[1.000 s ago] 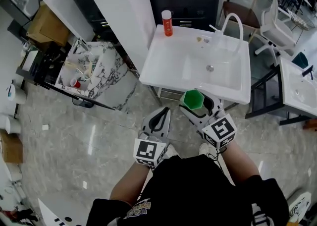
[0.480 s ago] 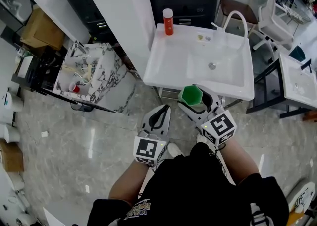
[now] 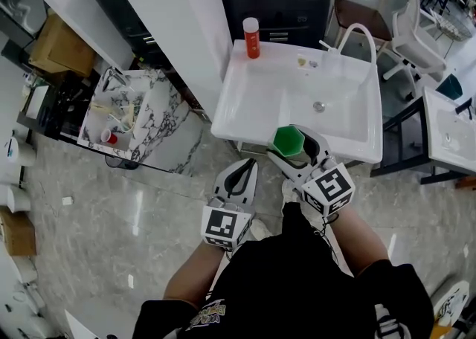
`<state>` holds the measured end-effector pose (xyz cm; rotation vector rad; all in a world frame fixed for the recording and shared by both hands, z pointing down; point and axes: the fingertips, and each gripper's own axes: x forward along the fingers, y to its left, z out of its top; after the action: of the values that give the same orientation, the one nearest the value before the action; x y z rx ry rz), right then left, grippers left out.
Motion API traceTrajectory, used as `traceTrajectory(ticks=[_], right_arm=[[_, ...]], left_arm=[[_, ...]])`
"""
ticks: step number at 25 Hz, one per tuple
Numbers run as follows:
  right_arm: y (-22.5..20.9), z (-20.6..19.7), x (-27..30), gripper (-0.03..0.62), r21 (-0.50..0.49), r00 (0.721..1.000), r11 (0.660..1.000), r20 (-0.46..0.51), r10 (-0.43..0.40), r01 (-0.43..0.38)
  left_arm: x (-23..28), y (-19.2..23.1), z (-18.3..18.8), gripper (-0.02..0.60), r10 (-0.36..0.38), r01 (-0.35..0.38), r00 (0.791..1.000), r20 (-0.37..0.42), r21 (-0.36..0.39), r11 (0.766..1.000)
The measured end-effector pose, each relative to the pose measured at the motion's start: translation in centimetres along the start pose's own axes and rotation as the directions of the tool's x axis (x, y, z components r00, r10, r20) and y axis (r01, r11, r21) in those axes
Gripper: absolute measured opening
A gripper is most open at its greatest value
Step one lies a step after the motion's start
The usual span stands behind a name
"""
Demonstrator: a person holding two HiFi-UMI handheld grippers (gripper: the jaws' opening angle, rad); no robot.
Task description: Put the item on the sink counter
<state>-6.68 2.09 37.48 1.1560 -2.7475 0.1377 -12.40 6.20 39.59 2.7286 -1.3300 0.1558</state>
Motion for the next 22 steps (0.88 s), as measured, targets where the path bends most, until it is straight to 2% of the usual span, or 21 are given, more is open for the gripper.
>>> traceTrajectory(ticks=[13, 22], right_arm=[[-11.1, -0.2, 3.9, 0.364, 0.013, 0.999, 0.999, -0.023, 0.042, -0.042], [-17.8, -0.6, 6.2, 0.364, 0.004, 0.997, 0.997, -0.029, 0.077, -0.077]], left_arm=[[10.9, 1.4, 0.5, 0.021, 0.032, -0.033, 0.999, -0.043, -0.024, 0.999], [17.9, 1.9, 1.1, 0.021, 0.068, -0.069, 0.997, -0.046, -0.023, 0.997]])
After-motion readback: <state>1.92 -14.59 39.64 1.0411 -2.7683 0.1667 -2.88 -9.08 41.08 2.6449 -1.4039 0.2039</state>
